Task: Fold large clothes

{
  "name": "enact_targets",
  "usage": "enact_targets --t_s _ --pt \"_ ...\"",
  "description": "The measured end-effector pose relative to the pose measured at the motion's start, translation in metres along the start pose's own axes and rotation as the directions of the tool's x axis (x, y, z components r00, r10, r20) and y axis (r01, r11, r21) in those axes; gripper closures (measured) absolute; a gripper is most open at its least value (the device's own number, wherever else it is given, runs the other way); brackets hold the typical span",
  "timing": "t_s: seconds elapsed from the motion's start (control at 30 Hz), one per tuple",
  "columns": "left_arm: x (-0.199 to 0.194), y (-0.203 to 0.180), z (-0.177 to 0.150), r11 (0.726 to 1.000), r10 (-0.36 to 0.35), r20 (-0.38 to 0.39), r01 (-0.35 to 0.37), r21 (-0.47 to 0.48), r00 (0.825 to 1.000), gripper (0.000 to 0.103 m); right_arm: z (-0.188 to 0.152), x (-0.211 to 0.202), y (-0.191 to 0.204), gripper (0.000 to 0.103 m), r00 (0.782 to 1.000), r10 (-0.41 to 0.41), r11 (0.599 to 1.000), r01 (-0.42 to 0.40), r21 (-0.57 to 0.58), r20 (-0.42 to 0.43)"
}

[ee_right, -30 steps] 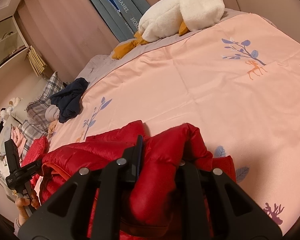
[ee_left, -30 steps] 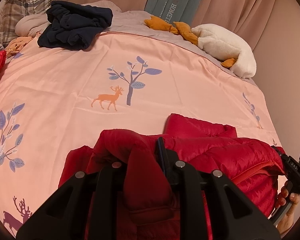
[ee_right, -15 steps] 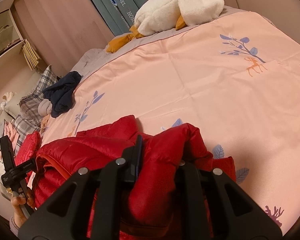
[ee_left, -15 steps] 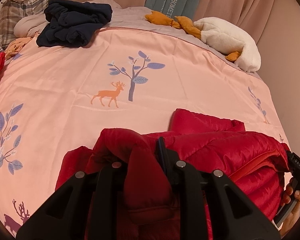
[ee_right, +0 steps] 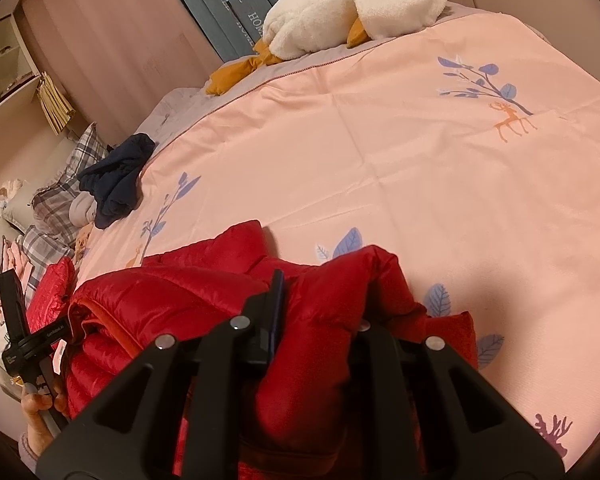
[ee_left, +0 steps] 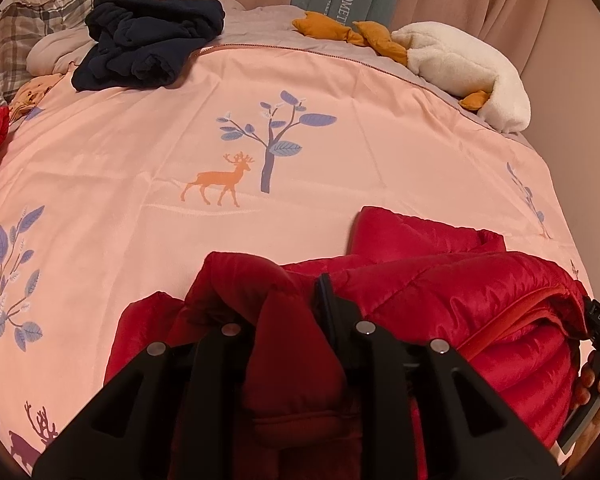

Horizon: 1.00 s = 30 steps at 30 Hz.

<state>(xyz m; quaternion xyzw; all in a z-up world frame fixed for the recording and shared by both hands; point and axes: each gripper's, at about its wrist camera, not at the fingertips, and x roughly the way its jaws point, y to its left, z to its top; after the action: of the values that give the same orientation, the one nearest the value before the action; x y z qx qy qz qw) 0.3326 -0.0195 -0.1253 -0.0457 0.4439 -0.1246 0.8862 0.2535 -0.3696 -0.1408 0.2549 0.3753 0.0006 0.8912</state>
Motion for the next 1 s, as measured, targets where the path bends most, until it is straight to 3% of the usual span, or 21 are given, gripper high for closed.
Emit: enact_targets --t_s 1.0 --pt "0.013 -0.005 0.003 0.999 0.041 -0.029 -0.04 0.017 0.999 0.079 0.0 0.011 0.0 0.085 0.999 -0.011 1.0 0.012 0.017 -0.033"
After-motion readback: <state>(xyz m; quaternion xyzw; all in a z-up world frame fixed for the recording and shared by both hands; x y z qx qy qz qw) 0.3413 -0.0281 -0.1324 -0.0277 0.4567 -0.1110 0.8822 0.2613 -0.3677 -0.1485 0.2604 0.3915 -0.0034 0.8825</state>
